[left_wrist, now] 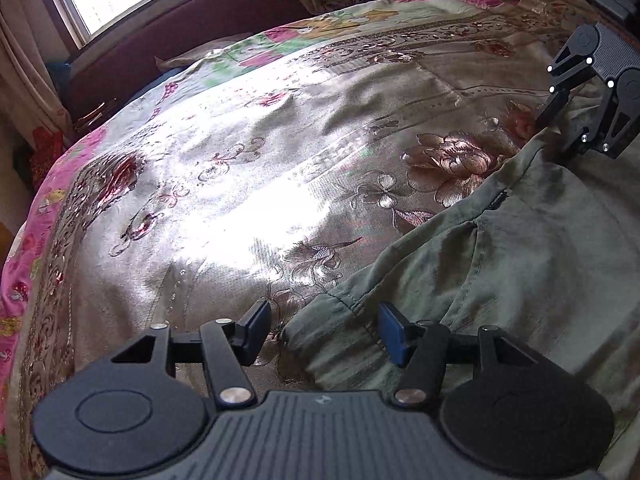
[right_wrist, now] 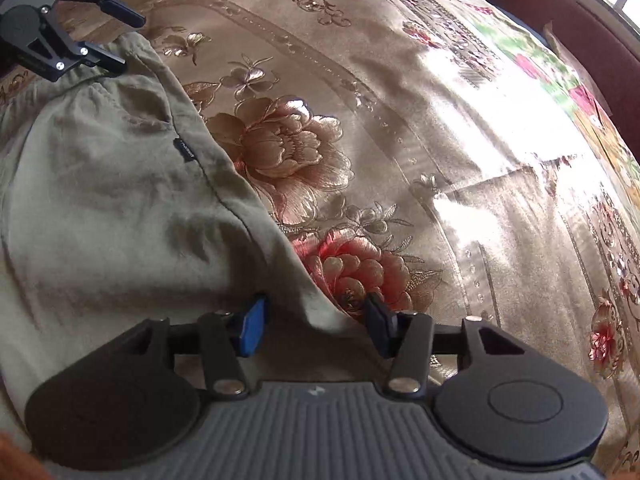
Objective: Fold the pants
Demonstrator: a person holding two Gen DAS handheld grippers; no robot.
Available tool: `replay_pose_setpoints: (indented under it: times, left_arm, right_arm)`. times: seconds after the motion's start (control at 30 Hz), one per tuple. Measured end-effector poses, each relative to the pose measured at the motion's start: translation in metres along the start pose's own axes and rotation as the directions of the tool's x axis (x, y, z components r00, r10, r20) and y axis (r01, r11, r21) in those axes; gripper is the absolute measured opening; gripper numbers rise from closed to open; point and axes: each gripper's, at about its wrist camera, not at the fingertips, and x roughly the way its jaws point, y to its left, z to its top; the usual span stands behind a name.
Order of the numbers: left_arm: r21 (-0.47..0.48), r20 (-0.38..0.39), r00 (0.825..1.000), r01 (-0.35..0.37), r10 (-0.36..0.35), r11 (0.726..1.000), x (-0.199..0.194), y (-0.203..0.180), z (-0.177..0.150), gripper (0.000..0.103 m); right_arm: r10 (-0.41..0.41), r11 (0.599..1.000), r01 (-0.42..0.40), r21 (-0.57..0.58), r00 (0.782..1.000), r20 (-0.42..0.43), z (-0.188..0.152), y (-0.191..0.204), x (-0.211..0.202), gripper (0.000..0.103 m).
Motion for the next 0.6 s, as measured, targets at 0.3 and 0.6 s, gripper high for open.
replay_pose_setpoints:
  times: [0.3,0.6]
  left_arm:
    - [-0.077,-0.075,0.996,0.04,-0.045,0.996,0.019,0.014,0.007,0.056]
    - [0.051,-0.003,0.996,-0.09,0.091,0.995,-0.027,-0.019,0.01,0.026]
  right_arm:
    - [-0.038,0.999,0.039,0.026,0.999,-0.016,-0.006,0.015,-0.005,0.003]
    - [-0.171,0.985,0.17,0.009,0.983,0.068,-0.009,0.04,-0.06,0.001]
